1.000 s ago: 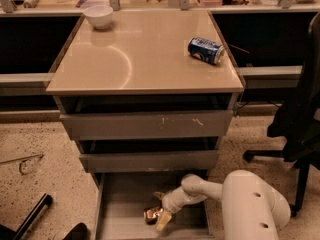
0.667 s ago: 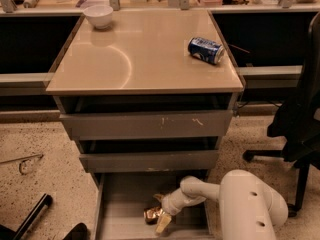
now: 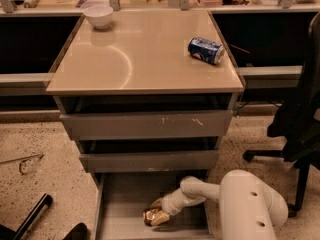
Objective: Pick orange can from bottom drawer and place on counter
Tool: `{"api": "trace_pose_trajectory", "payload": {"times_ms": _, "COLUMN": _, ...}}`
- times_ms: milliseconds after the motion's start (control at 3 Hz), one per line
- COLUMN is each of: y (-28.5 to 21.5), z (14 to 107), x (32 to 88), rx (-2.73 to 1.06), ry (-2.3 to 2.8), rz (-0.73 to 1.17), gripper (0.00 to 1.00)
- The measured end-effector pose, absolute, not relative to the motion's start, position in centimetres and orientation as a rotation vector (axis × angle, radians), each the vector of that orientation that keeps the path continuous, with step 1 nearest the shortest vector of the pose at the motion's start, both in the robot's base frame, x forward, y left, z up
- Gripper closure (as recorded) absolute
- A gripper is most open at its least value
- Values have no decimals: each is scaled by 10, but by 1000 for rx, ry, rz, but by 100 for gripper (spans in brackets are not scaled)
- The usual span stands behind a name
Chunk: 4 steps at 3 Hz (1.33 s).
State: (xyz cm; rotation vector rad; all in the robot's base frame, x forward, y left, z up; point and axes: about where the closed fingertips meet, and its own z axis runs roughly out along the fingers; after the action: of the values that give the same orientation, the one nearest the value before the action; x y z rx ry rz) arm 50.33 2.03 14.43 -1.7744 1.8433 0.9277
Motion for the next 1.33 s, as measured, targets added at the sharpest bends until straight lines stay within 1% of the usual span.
{"api": "trace_pose_trajectory", "payload": {"times_ms": 667, "y": 22, "z": 161, "x": 504, "rx": -1764, "ry": 1822, "rz": 935, "gripper": 88}}
{"api": "trace_pose_trajectory", "payload": {"times_ms": 1000, "y": 29, "z": 211, "x": 514, "rx": -1766, "ry": 1754, "rz": 886, "gripper": 100}}
{"api": "trace_pose_trajectory", "payload": {"times_ms": 1333, "y": 45, "z": 290, "x": 510, "rx": -1818, "ry": 1657, "rz": 825, "gripper": 100}}
